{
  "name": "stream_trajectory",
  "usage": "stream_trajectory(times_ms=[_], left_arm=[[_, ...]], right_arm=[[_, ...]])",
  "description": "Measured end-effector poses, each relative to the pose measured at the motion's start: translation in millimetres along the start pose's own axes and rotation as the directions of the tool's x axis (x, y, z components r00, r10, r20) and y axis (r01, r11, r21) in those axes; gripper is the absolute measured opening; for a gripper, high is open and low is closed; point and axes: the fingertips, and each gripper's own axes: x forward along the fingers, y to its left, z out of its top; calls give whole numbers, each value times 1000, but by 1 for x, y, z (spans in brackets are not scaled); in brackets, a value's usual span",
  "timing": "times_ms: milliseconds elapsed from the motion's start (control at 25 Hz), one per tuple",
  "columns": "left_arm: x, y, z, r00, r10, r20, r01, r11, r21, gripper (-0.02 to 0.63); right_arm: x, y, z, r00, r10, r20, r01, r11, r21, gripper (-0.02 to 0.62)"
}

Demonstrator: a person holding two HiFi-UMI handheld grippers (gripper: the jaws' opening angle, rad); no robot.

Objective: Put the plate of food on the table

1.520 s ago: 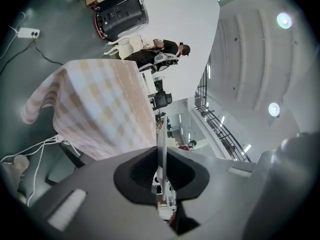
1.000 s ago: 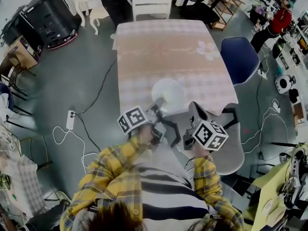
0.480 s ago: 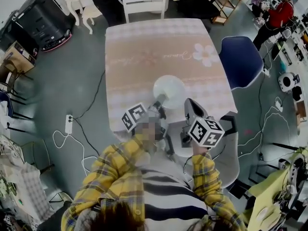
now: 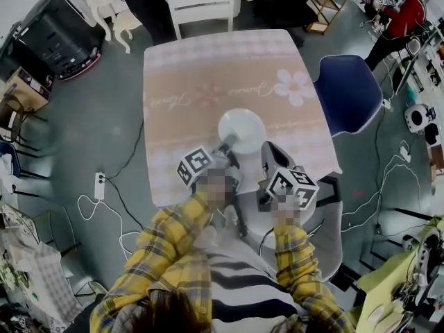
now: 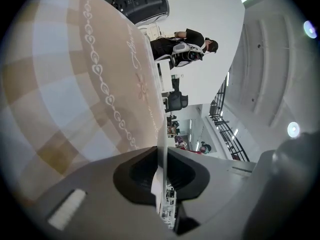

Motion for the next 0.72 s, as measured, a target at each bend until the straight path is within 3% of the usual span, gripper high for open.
stream_trajectory(times_ms=[320, 720], left_arm=[[44, 0, 10, 1000, -25, 17, 25, 1000, -17, 29], [75, 10, 17, 999, 44, 15, -43, 998, -50, 28]], right_arm=[[28, -19, 9, 1000, -14, -24, 15, 1000, 7, -3], [44, -32, 5, 999, -40, -37, 42, 998, 39, -4]])
